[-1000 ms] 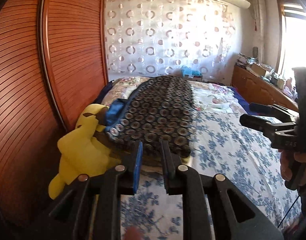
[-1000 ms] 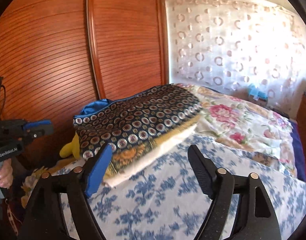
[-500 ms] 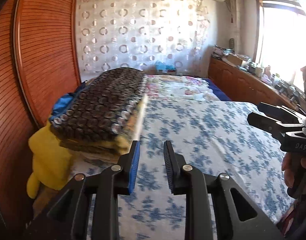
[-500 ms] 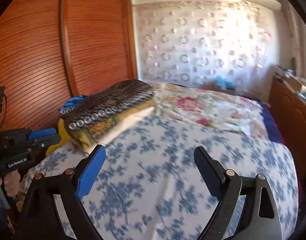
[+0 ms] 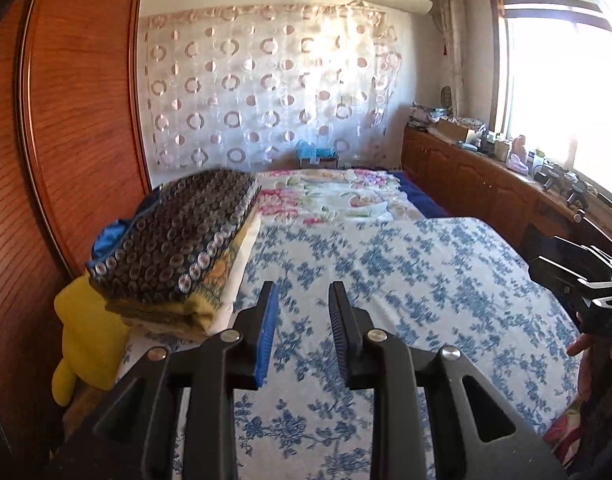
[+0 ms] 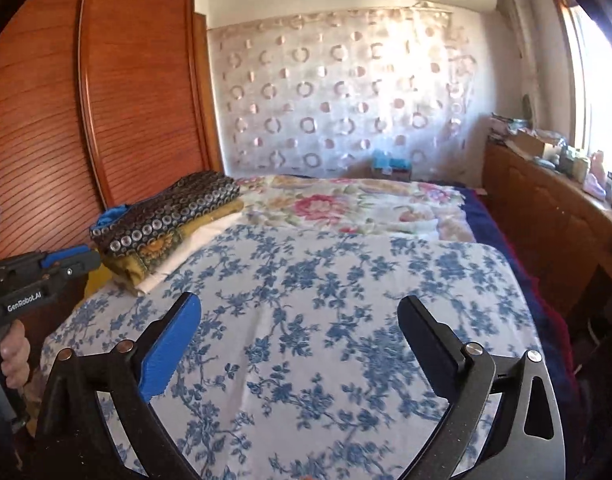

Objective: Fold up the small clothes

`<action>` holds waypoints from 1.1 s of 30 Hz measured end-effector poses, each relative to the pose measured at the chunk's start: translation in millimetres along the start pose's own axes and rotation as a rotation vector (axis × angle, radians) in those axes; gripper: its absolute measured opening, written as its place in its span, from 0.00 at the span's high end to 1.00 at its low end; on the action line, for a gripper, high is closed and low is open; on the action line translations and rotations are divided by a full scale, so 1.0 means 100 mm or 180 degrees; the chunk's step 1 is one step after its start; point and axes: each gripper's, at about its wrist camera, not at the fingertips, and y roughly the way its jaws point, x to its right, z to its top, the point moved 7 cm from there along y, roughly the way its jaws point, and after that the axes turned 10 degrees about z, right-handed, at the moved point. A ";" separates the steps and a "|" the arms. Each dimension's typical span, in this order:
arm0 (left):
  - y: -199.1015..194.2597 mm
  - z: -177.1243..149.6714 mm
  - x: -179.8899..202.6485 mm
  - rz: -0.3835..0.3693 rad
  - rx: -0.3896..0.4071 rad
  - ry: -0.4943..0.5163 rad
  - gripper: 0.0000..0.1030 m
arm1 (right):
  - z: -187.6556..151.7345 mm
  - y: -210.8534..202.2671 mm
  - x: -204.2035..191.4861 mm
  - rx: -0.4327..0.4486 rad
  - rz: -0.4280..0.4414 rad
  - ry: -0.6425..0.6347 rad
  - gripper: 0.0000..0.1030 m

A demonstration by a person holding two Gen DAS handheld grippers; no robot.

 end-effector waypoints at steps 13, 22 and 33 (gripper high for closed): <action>-0.34 0.28 0.10 -0.0019 0.0246 0.0035 0.75 | 0.32 -0.56 0.06 0.0394 -0.0285 0.0013 0.00; -0.36 0.26 0.11 -0.0016 0.0230 0.0027 0.74 | 0.29 -0.56 0.08 0.0380 -0.0314 0.0045 0.00; -0.36 0.25 0.11 -0.0005 0.0218 0.0000 0.73 | 0.26 -0.54 0.10 0.0337 -0.0362 0.0052 0.00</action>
